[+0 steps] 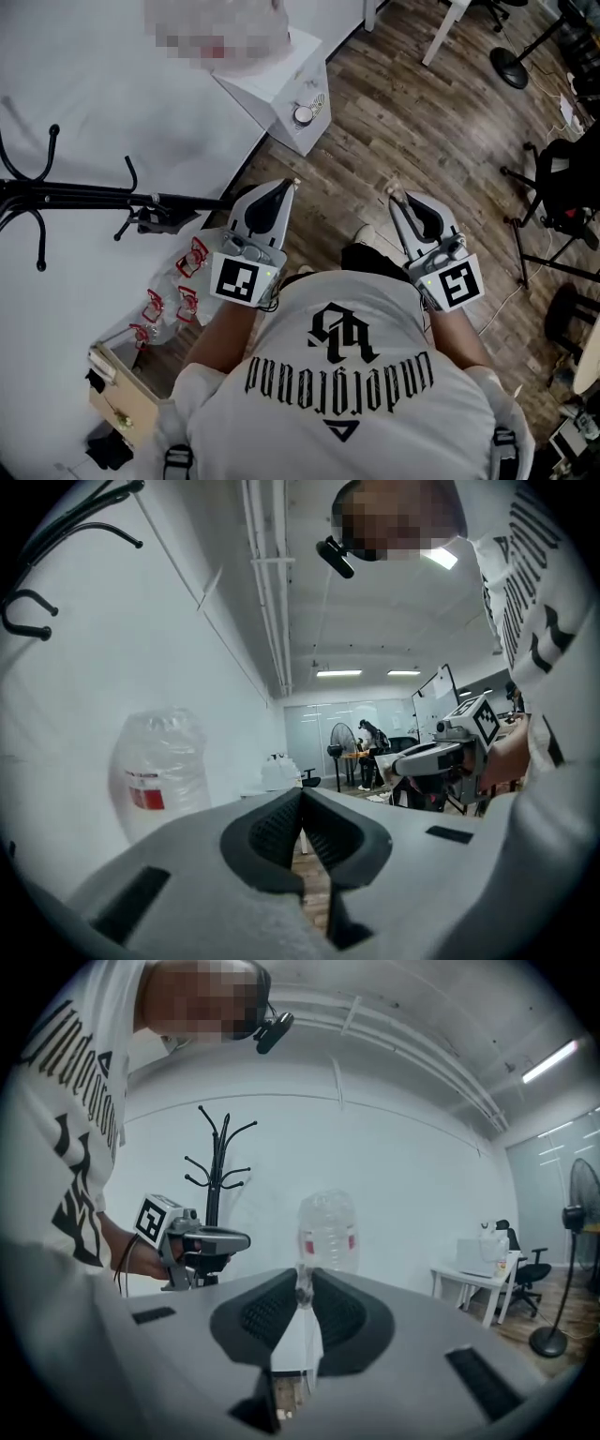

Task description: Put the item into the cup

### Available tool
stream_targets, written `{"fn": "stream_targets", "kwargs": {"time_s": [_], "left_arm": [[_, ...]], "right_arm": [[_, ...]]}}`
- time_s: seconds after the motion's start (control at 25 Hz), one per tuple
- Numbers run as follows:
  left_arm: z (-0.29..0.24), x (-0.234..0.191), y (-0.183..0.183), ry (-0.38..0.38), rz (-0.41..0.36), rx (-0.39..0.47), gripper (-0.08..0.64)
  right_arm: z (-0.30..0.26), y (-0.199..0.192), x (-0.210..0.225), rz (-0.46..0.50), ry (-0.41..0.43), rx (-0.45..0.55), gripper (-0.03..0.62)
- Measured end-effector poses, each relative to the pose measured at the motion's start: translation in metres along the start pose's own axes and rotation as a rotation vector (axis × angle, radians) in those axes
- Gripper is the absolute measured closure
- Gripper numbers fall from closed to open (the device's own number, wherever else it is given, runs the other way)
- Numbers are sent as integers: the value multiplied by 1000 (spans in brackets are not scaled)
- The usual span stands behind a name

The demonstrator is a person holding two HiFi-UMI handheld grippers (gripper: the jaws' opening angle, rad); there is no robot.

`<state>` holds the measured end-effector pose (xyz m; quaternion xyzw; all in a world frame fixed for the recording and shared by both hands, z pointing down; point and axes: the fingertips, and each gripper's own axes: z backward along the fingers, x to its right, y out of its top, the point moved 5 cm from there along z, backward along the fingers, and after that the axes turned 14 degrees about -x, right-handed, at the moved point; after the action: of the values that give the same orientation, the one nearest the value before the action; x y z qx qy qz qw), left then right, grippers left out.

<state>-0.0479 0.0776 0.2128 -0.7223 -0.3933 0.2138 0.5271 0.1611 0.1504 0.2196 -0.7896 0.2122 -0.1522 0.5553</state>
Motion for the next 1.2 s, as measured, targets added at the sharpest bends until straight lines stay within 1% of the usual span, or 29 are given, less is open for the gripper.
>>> {"fn": "stream_targets", "kwargs": {"time_s": [0.2,0.36,0.48,0.72,0.84,0.96,1.08,1.2], "left_arm": [[-43,12,15,36,19,4,555],[-63,16,17,65,24,-17,555],[-74,13,19,78,26,-19,555],[-84,-11,15,103,46,-8,556],[-89,-28,10,103,63,-13,555],[-96,-47,6,98,60,-19,556],[-100,-66,-4,96,86,-29,556],[-105,-89,-21,94,112,-60,555]], "right_arm": [[-2,0,52,28,48,7,538],[-5,-1,82,45,74,23,537],[-9,-2,96,49,84,27,537],[-38,6,100,57,114,18,537],[-56,13,101,57,118,10,537],[-77,17,101,51,123,-4,537],[-104,16,99,47,135,-32,537],[-136,11,96,38,148,-67,537]]}}
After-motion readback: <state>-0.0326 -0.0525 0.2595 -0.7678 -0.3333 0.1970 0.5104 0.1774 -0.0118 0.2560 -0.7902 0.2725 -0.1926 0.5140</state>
